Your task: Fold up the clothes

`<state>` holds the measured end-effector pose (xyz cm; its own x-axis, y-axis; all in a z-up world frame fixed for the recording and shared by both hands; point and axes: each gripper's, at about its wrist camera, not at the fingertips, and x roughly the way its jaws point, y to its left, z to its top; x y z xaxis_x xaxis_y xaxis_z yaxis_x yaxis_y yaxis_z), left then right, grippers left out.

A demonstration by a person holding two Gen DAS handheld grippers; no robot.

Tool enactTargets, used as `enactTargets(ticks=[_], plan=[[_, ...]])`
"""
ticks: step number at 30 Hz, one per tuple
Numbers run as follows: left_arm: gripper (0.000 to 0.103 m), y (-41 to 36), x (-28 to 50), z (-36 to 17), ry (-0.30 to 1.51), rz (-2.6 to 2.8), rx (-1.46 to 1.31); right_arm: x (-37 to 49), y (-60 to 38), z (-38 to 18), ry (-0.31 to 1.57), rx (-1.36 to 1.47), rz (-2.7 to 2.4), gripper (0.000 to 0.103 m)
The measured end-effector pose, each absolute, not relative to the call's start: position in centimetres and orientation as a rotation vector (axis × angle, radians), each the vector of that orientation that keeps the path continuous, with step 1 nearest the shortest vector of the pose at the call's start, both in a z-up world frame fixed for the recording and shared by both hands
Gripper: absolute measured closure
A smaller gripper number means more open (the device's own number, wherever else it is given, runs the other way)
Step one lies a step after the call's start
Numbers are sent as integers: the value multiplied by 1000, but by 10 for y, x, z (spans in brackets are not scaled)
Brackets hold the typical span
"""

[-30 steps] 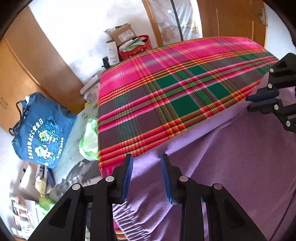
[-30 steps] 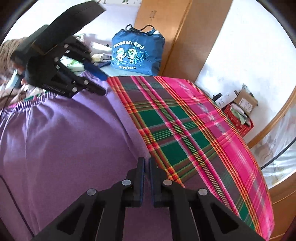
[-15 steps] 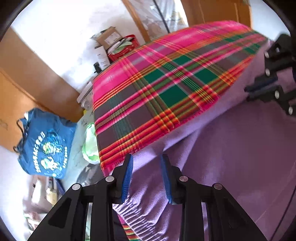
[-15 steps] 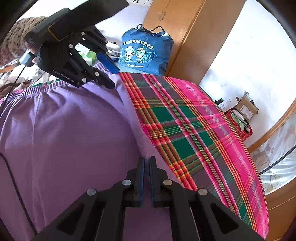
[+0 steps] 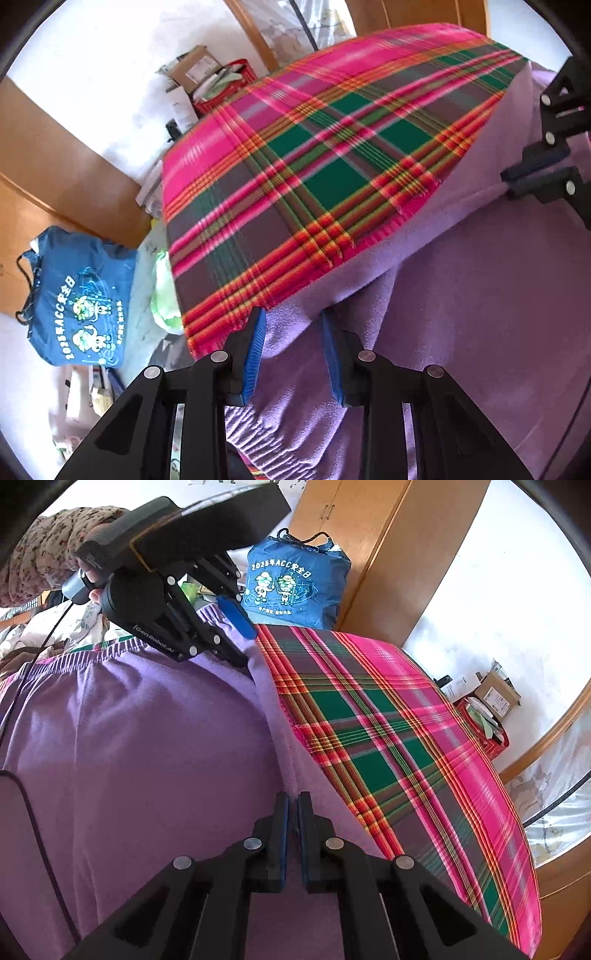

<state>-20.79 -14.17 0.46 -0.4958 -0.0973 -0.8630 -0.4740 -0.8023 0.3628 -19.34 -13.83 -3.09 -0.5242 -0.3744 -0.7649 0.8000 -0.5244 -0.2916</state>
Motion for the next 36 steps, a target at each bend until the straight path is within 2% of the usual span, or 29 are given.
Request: enactTargets(ticks=[6, 11, 13, 18, 25, 36], plan=[[71, -148, -211, 7, 776, 2368, -1467, -195, -136, -31, 810, 863, -2085, 98], [81, -151, -209, 6, 724, 2356, -1485, -197, -134, -34, 794, 889, -2087, 98], [90, -152, -209, 5, 709, 2364, -1487, -199, -133, -35, 782, 899, -2091, 98], [95, -153, -204, 6, 685, 2410, -1467, -202, -130, -33, 758, 903, -2124, 98], [96, -162, -199, 17, 577, 2481, -1422, -210, -124, -36, 707, 937, -2162, 98], [97, -165, -186, 26, 512, 2533, -1372, -207, -126, -40, 743, 955, -2179, 95]])
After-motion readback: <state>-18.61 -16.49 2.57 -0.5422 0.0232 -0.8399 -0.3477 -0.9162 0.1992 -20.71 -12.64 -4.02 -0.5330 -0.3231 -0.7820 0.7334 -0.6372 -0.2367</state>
